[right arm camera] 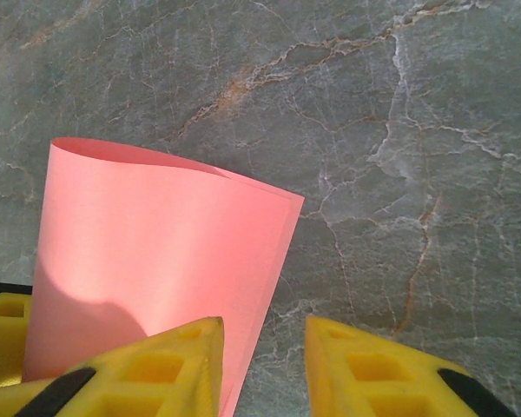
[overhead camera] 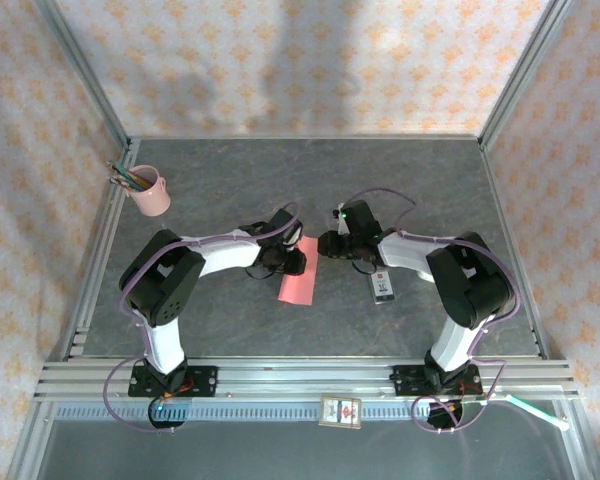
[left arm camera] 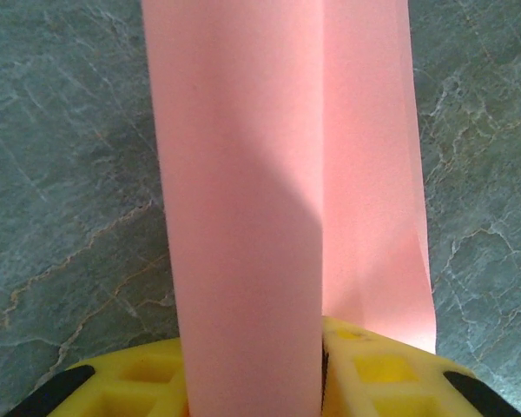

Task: Fold a paper plane with a square sheet of paper (pick it up from the middle)
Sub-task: First fold the square sheet of paper in half at the center of the table.

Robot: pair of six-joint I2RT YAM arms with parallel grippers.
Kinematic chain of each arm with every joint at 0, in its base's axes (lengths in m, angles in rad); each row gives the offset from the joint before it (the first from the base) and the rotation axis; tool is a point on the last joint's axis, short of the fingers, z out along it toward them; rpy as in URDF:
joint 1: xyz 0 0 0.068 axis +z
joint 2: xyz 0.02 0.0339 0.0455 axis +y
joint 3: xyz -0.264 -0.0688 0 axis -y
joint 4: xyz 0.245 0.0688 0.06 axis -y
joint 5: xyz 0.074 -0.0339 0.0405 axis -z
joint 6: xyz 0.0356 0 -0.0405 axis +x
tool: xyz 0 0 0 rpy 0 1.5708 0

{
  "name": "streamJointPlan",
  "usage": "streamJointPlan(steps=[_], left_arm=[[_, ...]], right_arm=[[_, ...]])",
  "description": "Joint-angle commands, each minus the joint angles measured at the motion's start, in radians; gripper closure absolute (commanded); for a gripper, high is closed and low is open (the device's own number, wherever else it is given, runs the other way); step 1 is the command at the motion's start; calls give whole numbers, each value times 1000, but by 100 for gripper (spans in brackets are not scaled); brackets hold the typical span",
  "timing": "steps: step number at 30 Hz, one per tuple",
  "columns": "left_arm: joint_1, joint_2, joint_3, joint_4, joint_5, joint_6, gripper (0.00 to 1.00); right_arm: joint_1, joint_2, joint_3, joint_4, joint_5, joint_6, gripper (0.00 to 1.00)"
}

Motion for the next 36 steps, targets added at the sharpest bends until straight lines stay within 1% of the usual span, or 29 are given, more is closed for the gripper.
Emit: streamJointPlan(steps=[1, 4, 10, 17, 25, 36], left_arm=[[47, 121, -58, -111, -266, 35, 63], [47, 123, -58, -117, -279, 39, 62], [44, 131, -55, -136, -316, 45, 61], [38, 138, -50, -145, -335, 51, 59], [36, 149, -46, -149, -358, 52, 60], [36, 150, -43, -146, -358, 51, 62]], right_arm=[[-5, -15, -10, -9, 22, -14, 70], [-5, -10, -1, -7, 11, -8, 70], [-8, -9, 19, -29, 29, -23, 70], [-16, -1, 37, -46, 24, -33, 70], [-17, 7, 54, -57, 21, -39, 70], [-17, 13, 47, -51, 10, -35, 70]])
